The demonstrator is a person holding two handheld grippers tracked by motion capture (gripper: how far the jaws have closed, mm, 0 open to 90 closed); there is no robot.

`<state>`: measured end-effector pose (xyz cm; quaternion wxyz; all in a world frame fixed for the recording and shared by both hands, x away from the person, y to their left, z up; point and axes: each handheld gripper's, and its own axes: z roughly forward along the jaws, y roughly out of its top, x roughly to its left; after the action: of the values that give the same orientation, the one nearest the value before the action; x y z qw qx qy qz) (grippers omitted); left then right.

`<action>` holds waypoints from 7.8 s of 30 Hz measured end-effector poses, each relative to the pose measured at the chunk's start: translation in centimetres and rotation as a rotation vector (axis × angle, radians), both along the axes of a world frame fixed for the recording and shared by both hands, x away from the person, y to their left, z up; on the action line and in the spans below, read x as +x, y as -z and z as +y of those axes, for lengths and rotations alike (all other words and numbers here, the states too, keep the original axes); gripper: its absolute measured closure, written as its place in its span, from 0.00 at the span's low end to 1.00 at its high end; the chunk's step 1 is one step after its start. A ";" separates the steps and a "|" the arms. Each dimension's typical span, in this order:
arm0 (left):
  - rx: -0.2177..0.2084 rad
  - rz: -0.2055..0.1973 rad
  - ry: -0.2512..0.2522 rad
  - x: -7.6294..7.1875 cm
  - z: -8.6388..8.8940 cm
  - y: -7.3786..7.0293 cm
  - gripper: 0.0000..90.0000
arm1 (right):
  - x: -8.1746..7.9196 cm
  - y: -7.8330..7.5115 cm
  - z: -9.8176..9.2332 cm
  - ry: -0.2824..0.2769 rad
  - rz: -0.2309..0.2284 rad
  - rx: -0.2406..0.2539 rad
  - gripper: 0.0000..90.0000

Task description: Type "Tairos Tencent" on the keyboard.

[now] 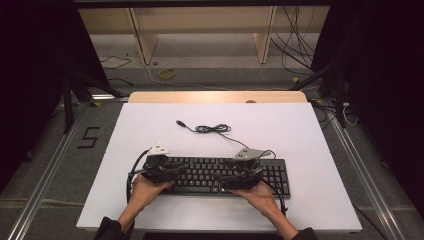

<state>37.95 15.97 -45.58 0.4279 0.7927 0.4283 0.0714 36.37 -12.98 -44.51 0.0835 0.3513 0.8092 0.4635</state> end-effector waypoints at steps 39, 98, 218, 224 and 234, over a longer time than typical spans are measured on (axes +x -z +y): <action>-0.105 -0.061 -0.041 -3.0 3.5 -0.4 0.28 | 2.2 0.6 2.8 -0.033 0.019 -0.063 0.94; -0.099 -0.073 -0.057 -3.6 4.3 0.4 0.27 | 3.2 3.0 3.9 -0.011 0.065 -0.202 1.00; -0.080 -0.054 -0.072 -2.2 3.9 0.5 0.56 | -1.4 0.3 1.9 -0.084 0.022 0.002 0.39; -0.121 -0.080 -0.073 -2.9 4.1 0.2 0.44 | -1.4 0.5 2.3 -0.094 0.028 -0.006 0.46; -0.153 -0.102 -0.074 -3.5 4.3 0.1 0.37 | -1.4 0.9 2.9 -0.114 0.037 -0.013 0.64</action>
<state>34.40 20.26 -45.67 0.5057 0.7366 0.4391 0.0946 34.97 -10.04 -45.39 0.0443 0.3128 0.8323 0.4554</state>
